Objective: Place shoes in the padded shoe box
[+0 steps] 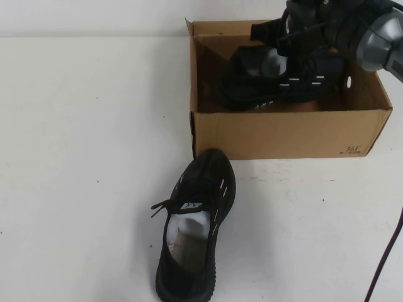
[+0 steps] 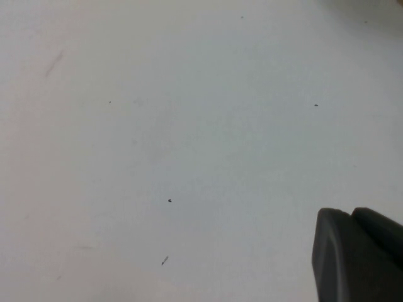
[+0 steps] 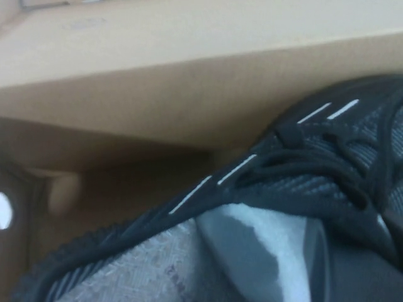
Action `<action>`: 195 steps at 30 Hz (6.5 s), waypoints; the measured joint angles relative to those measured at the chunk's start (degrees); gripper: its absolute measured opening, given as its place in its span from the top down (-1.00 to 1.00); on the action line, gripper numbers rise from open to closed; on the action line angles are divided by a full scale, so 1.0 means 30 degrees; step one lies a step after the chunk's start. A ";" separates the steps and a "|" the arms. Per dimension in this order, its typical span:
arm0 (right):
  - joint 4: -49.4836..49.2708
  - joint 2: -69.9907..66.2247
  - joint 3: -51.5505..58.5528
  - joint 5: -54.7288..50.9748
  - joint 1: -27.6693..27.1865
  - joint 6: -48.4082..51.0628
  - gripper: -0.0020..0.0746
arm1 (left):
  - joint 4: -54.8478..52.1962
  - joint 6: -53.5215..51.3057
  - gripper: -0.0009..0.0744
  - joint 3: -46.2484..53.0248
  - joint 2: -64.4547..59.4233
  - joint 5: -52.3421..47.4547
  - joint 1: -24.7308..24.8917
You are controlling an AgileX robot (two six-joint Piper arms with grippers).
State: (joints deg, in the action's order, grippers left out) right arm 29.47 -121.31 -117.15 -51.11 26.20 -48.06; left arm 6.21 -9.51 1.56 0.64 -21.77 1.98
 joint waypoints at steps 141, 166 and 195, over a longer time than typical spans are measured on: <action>0.0482 3.9246 3.9536 1.8100 -1.0264 0.6112 0.97 | 0.0000 0.0000 0.99 0.0000 0.0000 0.0000 0.0000; -0.9259 4.0573 3.9565 1.5117 -0.9937 1.7256 0.97 | 0.0000 0.0000 0.99 0.0000 0.0000 0.0000 0.0000; -0.9823 4.0573 3.9565 0.9409 -0.9937 1.8364 0.97 | 0.0000 0.0000 0.99 0.0000 0.0000 0.0000 0.0000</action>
State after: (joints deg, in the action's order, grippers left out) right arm 0.00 0.41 1.54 -22.89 -3.61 7.03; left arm 6.21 -9.51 1.56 0.64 -21.77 1.98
